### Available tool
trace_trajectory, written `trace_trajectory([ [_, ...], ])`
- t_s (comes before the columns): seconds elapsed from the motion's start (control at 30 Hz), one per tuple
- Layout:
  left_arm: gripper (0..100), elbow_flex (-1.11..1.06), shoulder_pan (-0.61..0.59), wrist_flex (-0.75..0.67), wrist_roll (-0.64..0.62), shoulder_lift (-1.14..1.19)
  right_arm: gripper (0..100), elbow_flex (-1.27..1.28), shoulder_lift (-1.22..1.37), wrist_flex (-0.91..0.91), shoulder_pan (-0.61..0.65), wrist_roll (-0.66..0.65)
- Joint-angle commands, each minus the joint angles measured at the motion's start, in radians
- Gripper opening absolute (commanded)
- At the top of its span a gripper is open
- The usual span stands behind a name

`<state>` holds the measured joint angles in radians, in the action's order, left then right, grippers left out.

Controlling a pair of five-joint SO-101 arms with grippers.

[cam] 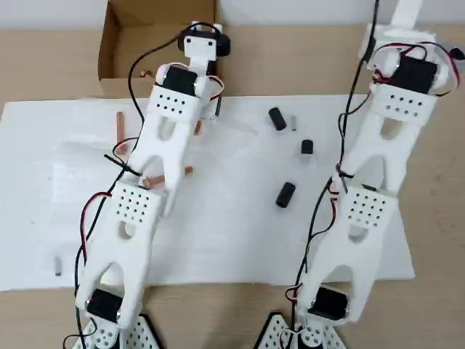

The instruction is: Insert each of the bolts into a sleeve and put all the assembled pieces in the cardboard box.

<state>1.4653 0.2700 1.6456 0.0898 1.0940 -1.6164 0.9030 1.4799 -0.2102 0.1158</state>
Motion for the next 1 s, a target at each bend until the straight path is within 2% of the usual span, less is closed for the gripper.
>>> trace_trajectory([
  [0.0,1,0.187,0.026,0.081,0.009,-0.021,21.0,-0.051,-0.143,0.06,0.042,0.002],
  [0.3,1,0.158,-0.021,0.107,0.008,-0.156,21.0,-0.05,-0.226,0.298,0.125,-0.005],
  [0.47,1,0.092,-0.089,0.109,0.011,-0.302,21.0,-0.048,-0.231,0.308,0.139,-0.005],
  [0.67,1,-0.175,-0.115,0.11,0.026,-0.593,21.0,-0.048,-0.231,0.308,0.18,-0.005],
  [0.87,1,-0.443,-0.112,0.11,0.029,-0.99,21.0,-0.048,-0.231,0.308,0.243,0.0],
  [0.97,1,-0.6,-0.117,0.11,0.071,-1.185,21.0,-0.048,-0.234,0.308,0.257,0.0],
])
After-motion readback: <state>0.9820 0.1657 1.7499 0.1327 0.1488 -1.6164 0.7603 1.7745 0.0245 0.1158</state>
